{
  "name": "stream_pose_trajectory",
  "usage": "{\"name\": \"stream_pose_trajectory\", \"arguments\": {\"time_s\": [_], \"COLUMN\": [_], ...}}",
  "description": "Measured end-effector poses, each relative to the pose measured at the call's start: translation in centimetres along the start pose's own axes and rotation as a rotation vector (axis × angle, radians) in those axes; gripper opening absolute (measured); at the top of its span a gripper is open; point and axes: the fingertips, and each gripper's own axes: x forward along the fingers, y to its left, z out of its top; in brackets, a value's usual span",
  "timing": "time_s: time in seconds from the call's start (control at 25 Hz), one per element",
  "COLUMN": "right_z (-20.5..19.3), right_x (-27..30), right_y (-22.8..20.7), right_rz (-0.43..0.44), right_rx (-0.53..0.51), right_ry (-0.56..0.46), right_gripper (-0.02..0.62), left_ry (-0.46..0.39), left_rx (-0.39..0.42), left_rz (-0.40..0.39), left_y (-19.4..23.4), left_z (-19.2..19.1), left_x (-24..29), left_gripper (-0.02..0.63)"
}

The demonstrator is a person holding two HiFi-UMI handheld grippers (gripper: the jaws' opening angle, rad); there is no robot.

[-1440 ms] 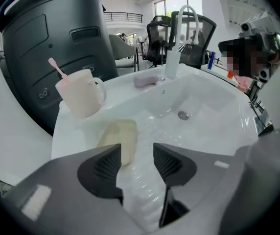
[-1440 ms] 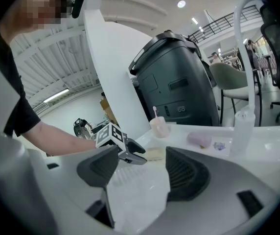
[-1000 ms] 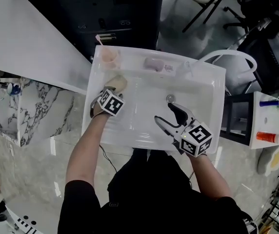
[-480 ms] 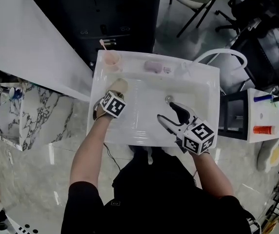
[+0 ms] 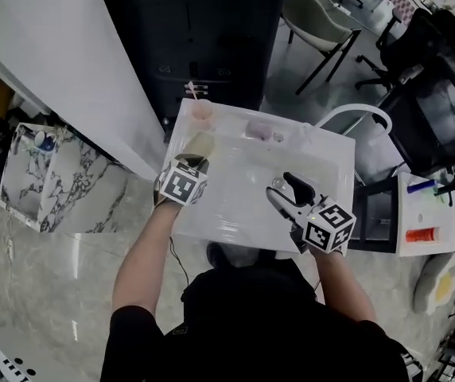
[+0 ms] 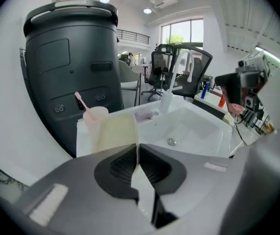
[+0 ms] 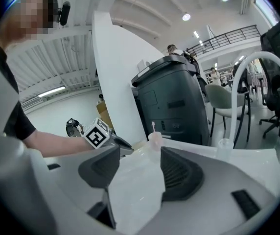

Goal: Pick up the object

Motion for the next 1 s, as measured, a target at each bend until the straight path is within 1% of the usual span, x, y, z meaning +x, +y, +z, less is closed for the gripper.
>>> {"name": "stream_pose_trajectory", "arguments": {"time_s": [0.16,0.32,0.64,0.76,1.0], "right_z": [1.6,3.1,4.9,5.6,6.8], "right_x": [-0.7,-1.9,-5.6,-6.5,-8.1], "right_y": [-1.2,-2.5,-6.8,-7.5,-8.1], "right_rz": [0.028,0.052,-0.006,-0.02,-0.047], "right_rx": [-0.026,-0.066,-0.07,-0.083,-0.107], "right_ry": [-0.038,-0.074,-0.152,-0.167,-0.201], "right_gripper": [0.24,0.226,0.175,0.147,0.066], "left_ry": [-0.088,-0.151,-0.276,-0.327,-0.434], "left_rx": [-0.032,-0.055,-0.098,-0.106,-0.131], "left_rz": [0.053,0.105,0.155,0.168,0.187], "left_y": [0.0,0.2,-1.3,-2.0,-3.6], "left_z": [2.6,4.8,8.6,10.0,12.0], "left_x": [-3.6,-6.8,-10.9,-12.0,-13.9], "left_gripper": [0.028,0.028,0.028,0.028,0.028]}}
